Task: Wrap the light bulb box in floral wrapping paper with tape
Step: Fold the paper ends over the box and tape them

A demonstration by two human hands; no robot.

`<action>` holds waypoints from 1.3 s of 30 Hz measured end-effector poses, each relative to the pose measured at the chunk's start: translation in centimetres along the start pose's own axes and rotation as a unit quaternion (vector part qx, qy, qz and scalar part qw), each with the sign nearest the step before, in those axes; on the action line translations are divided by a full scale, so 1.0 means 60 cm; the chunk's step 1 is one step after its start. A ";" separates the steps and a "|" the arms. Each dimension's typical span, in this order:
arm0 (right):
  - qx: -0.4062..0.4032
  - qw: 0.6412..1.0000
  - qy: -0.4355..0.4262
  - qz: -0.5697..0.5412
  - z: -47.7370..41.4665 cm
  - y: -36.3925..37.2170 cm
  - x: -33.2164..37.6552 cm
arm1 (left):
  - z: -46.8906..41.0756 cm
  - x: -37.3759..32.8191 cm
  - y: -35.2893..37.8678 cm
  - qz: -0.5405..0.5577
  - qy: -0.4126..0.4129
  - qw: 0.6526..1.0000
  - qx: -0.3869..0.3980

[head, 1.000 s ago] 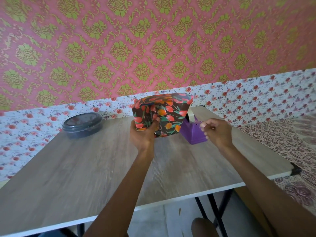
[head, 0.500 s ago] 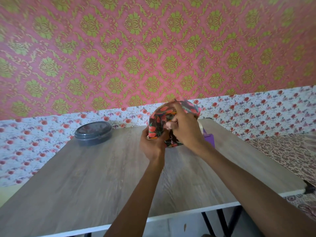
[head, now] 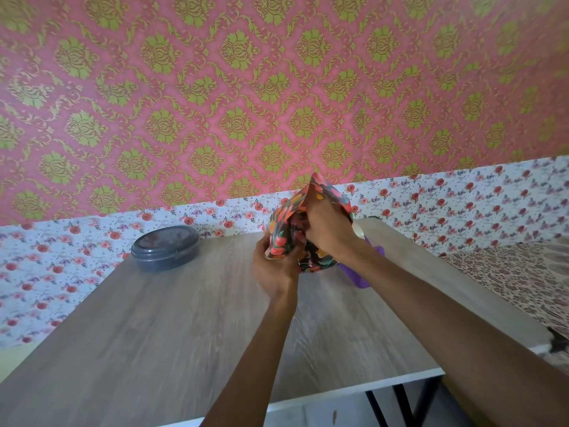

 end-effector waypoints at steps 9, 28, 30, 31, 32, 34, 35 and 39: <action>-0.059 0.987 0.012 0.150 -0.006 -0.024 0.009 | -0.008 0.005 0.004 0.000 -0.005 1.000 -0.003; -0.016 0.998 -0.037 0.042 0.084 0.050 0.005 | -0.017 -0.006 0.014 -0.009 -0.046 0.999 -0.015; 0.004 0.997 -0.058 0.045 0.085 0.057 0.003 | -0.016 -0.012 0.015 -0.003 -0.049 0.999 -0.021; 0.010 0.997 -0.054 0.053 0.083 0.058 0.002 | -0.017 -0.015 0.016 -0.006 -0.053 0.998 -0.023; 0.010 0.997 -0.045 0.064 0.082 0.059 0.001 | -0.019 -0.017 0.017 -0.010 -0.058 0.998 -0.025; 0.005 0.995 -0.023 0.092 0.083 0.063 0.001 | -0.020 -0.022 0.020 -0.021 -0.065 0.997 -0.029; 0.002 0.995 -0.016 0.103 0.083 0.066 0.002 | -0.020 -0.023 0.021 -0.023 -0.067 0.997 -0.030; 0.018 0.991 0.013 0.130 0.084 0.071 0.006 | -0.018 -0.022 0.019 -0.022 -0.064 0.997 -0.028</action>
Point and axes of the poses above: each hand's wrist, its own z-axis away from the middle knuckle, its own y-axis out of the palm, x = y × z, the point moved 2 cm from there along -z, towards the middle knuckle, and after that the axes turned 14 degrees about z, right-handed, at the moved point
